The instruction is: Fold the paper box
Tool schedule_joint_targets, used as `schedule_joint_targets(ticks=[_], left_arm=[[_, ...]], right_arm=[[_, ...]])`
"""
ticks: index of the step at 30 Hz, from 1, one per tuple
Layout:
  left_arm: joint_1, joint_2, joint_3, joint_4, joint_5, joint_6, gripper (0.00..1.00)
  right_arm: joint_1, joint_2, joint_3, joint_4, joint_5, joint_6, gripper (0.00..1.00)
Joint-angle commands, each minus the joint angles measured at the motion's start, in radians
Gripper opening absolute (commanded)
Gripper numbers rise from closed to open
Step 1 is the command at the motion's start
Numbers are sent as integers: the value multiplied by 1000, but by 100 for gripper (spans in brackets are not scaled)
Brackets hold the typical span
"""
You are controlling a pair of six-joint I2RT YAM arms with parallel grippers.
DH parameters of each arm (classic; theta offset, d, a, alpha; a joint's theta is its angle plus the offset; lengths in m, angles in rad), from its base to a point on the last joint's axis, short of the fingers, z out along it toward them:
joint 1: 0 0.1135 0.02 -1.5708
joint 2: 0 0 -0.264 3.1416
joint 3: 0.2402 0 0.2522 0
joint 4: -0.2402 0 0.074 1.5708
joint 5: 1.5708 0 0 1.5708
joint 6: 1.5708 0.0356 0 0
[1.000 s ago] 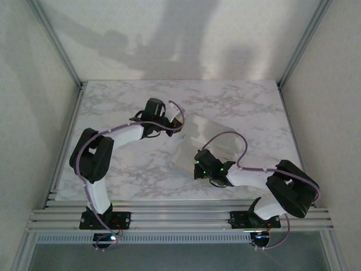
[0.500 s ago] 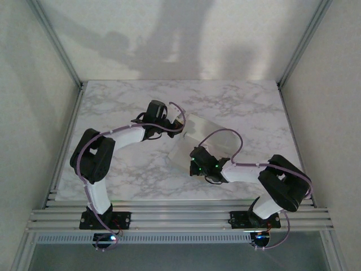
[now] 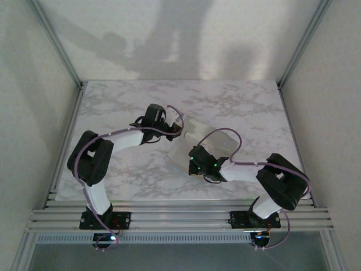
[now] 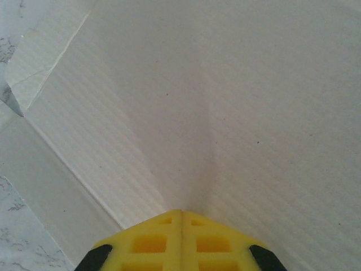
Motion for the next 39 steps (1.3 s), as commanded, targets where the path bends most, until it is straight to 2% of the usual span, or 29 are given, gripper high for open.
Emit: schedule_joint_targets(ticks=[1, 13, 25, 39], left_arm=[[-22, -6, -41, -63, -6, -31, 9], [-22, 4, -53, -58, -21, -50, 9], [-33, 9, -59, -49, -14, -138, 9], [-38, 11, -87, -34, -45, -91, 9]], right_arm=[[11, 44, 0, -56, 3, 8, 0], [22, 50, 9, -59, -1, 1, 0], [22, 70, 24, -64, -1, -3, 0], [23, 36, 40, -93, 11, -22, 0]])
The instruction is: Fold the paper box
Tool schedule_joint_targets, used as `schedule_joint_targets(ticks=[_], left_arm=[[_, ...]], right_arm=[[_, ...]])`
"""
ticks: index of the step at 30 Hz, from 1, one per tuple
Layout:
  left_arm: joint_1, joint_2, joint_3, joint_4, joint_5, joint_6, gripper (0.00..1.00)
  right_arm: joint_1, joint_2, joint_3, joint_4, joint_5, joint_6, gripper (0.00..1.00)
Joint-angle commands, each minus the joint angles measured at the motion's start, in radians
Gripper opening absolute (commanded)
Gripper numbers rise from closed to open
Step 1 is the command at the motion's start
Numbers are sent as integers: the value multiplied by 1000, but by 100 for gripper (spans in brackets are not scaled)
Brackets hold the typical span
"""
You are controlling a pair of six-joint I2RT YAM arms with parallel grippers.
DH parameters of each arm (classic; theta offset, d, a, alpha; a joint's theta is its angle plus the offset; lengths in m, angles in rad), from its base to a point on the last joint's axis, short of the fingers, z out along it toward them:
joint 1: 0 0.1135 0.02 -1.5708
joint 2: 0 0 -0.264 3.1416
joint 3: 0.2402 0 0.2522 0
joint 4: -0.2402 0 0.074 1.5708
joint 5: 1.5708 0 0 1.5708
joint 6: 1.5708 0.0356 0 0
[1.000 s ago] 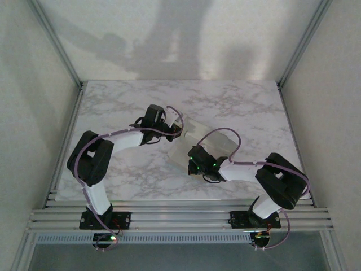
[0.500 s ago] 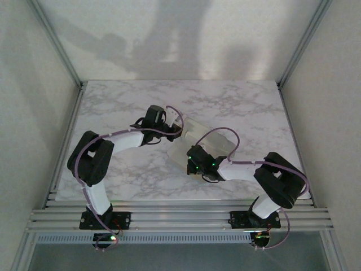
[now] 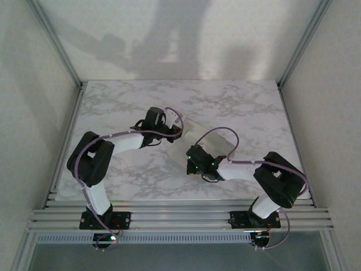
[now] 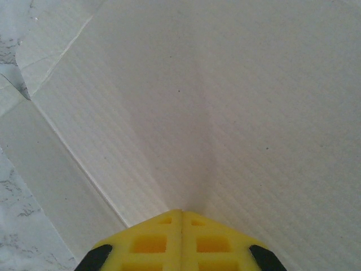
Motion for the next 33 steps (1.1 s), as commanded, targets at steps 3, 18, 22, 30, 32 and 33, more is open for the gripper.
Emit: schedule_joint_targets(ticks=[3, 18, 22, 30, 32, 33], left_arm=[[-27, 19, -38, -105, -24, 21, 9], [-53, 13, -57, -100, -64, 49, 9], [-55, 12, -59, -100, -68, 50, 9], [-57, 15, -59, -100, -67, 50, 9], [-57, 16, -56, -99, -67, 51, 9], [-57, 16, -57, -98, -66, 51, 9]], right_arm=[[13, -5, 7, -86, 11, -26, 0], [12, -98, 34, -111, -12, -85, 1], [10, -138, 32, -113, -30, -117, 2], [-46, -320, 65, -192, -145, -239, 8], [-80, -366, 89, -235, -194, -262, 9], [-97, -383, 99, -252, -220, -271, 10]])
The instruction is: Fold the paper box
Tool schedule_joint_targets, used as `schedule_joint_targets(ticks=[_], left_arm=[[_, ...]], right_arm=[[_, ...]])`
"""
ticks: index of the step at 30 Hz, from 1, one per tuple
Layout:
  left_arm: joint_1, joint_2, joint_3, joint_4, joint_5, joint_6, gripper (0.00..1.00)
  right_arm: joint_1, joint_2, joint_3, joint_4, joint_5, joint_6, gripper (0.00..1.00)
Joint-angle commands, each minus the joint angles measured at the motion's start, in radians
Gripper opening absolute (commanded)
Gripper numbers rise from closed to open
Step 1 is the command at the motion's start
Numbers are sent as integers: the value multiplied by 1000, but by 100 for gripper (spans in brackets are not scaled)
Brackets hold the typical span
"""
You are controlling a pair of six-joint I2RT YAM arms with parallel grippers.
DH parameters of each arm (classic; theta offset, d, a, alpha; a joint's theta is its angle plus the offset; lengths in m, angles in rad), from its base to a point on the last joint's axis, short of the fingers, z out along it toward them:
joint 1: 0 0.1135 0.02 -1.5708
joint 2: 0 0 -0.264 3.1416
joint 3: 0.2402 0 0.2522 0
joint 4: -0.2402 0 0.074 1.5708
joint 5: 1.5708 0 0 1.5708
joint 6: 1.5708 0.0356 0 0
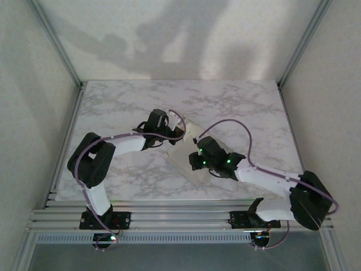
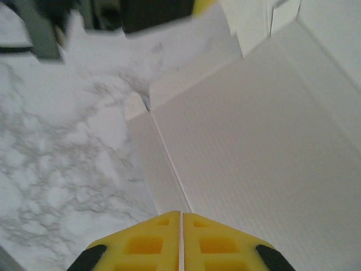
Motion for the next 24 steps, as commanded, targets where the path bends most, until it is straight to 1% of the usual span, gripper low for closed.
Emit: schedule_joint_targets(ticks=[1, 5, 6, 9, 14, 18, 20, 24], left_arm=[[-19, 25, -40, -120, -15, 9, 9], [-19, 27, -38, -121, -16, 14, 9], [-19, 28, -36, -122, -17, 13, 9], [-20, 31, -33, -126, -16, 16, 9], [-20, 33, -29, -129, -18, 17, 9], [-20, 33, -27, -132, -21, 17, 9], [-20, 33, -26, -135, -22, 19, 9], [-20, 33, -24, -138, -24, 19, 9]], right_arm=[[-56, -69, 69, -96, -105, -72, 11], [-112, -99, 175, -204, -161, -121, 14], [-149, -96, 205, -228, -168, -131, 14], [-217, -66, 303, -292, -189, -154, 15], [-341, 52, 445, -318, -239, -155, 16], [-384, 176, 530, -317, -283, -164, 18], [-399, 239, 554, -298, -308, -164, 21], [-424, 329, 574, -256, -378, -157, 24]])
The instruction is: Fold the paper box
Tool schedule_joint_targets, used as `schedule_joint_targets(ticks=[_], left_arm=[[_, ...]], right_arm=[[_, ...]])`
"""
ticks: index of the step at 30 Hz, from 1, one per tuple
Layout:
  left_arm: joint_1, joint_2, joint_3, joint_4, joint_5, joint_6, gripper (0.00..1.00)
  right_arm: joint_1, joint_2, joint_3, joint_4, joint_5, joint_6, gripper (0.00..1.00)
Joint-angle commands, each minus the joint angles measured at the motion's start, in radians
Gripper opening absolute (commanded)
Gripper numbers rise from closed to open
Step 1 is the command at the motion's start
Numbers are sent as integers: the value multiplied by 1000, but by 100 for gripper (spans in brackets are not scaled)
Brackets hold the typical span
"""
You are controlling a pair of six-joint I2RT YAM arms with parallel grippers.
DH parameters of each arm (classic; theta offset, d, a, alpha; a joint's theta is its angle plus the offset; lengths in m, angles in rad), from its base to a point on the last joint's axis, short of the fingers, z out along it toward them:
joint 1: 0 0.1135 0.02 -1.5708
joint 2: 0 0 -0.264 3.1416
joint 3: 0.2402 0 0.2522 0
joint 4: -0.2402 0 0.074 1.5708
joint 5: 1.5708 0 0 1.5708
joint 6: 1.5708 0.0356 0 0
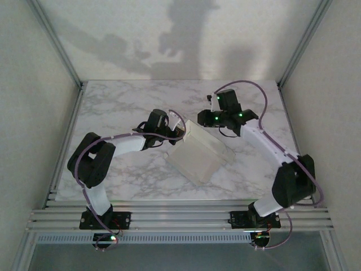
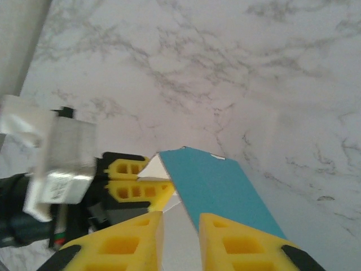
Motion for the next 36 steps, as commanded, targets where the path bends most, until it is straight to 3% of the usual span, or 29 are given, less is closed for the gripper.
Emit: schedule_joint_targets(ticks=[1, 20, 36], left_arm=[[-20, 31, -25, -139, -23, 16, 9], [-20, 33, -24, -138, -22, 16, 9], [-20, 34, -9, -152, -23, 22, 9]], right_arm=[[-19, 49, 34, 23, -93, -6, 25], [-41, 156, 60, 43, -155, -25, 29], [-36, 200, 62, 32, -110, -63, 35]])
